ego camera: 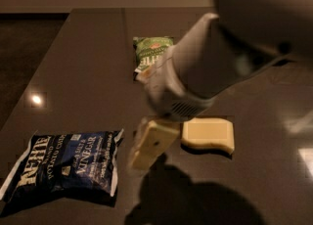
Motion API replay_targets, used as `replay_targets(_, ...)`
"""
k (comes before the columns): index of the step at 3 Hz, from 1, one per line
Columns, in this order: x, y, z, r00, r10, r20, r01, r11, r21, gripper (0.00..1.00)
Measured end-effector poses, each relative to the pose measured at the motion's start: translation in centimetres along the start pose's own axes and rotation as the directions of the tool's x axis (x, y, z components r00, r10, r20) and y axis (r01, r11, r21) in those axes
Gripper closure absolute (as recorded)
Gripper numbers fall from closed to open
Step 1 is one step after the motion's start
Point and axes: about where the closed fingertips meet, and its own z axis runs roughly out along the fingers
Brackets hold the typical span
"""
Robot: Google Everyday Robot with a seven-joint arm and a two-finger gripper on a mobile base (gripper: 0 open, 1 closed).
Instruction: Move blue chip bag near green jalapeno chip bag
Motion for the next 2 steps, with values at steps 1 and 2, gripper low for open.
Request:
replay_targets(1, -2.4, 2.0, 3.5, 0.998, -0.059, -0.016, 0.059, 0.9978, -0.029, 0.00)
replay_targets(2, -4.2, 3.7, 6.8, 0.993, -0.112, -0.035, 0.110, 0.9913, -0.073, 0.00)
